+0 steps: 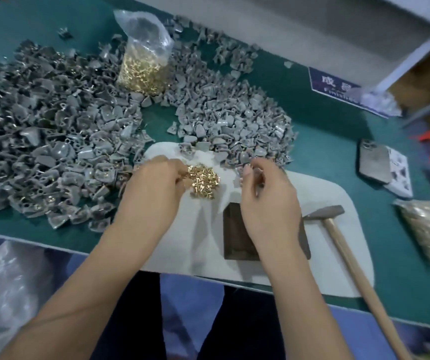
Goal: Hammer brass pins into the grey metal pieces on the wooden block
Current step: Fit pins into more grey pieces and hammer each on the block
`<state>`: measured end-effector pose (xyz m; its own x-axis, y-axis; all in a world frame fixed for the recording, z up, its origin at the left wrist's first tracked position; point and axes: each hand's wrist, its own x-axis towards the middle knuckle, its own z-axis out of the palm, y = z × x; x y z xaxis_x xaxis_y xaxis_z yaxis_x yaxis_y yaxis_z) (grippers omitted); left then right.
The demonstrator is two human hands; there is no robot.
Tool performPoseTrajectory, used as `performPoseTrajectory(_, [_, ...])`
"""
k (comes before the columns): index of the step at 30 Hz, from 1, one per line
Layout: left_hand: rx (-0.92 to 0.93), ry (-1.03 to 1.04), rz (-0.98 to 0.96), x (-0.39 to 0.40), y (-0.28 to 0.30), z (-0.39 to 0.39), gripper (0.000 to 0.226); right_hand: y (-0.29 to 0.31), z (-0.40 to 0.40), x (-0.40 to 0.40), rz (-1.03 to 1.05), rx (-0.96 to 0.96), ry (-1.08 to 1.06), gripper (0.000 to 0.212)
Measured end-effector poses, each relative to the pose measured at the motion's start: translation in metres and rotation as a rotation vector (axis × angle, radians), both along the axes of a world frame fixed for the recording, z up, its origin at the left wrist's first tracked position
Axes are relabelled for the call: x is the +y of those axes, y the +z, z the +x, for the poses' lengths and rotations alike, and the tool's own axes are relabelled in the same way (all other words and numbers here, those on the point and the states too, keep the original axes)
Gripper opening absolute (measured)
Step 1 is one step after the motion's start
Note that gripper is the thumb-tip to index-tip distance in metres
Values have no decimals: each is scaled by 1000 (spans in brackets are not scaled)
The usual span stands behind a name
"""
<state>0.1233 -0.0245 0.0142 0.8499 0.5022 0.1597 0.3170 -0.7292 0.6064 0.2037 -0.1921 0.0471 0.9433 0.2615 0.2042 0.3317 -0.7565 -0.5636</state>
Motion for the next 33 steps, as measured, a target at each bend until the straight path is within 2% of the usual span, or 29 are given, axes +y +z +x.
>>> performPoseTrajectory(2, [-2, -24, -50, 4, 0, 1, 18, -2, 0, 0, 45, 40, 16, 30])
performPoseTrajectory(7, [4, -95, -23, 9, -1, -4, 17, -4, 4, -3, 30, 101, 64, 32])
performPoseTrajectory(12, [19, -70, 35, 5, 1, -4, 4, -7, 4, -6, 53, 66, 112, 33])
performPoseTrajectory(15, [42, -52, 51, 2, 2, -5, 5, -9, 4, -8, 66, 47, 156, 31])
performPoseTrajectory(20, [-112, -52, 99, -4, 4, -9, 15, -13, 6, -7, 171, 8, 215, 23])
performPoseTrajectory(22, [-198, -68, -119, -11, 5, -4, 15, -14, 6, -9, 254, 5, 286, 18])
performPoseTrajectory(25, [-302, -141, -646, -25, 6, 6, 13, -16, 8, -12, 370, 99, 390, 14])
performPoseTrajectory(27, [-350, -155, -851, -32, 4, 11, 18, -16, 10, -15, 456, 152, 442, 18])
performPoseTrajectory(29, [-379, -140, -911, -35, 1, 16, 17, -15, 12, -17, 494, 179, 466, 21])
performPoseTrajectory(33, [-453, -141, -890, -37, -9, 18, 10, -14, 12, -15, 497, 199, 452, 17])
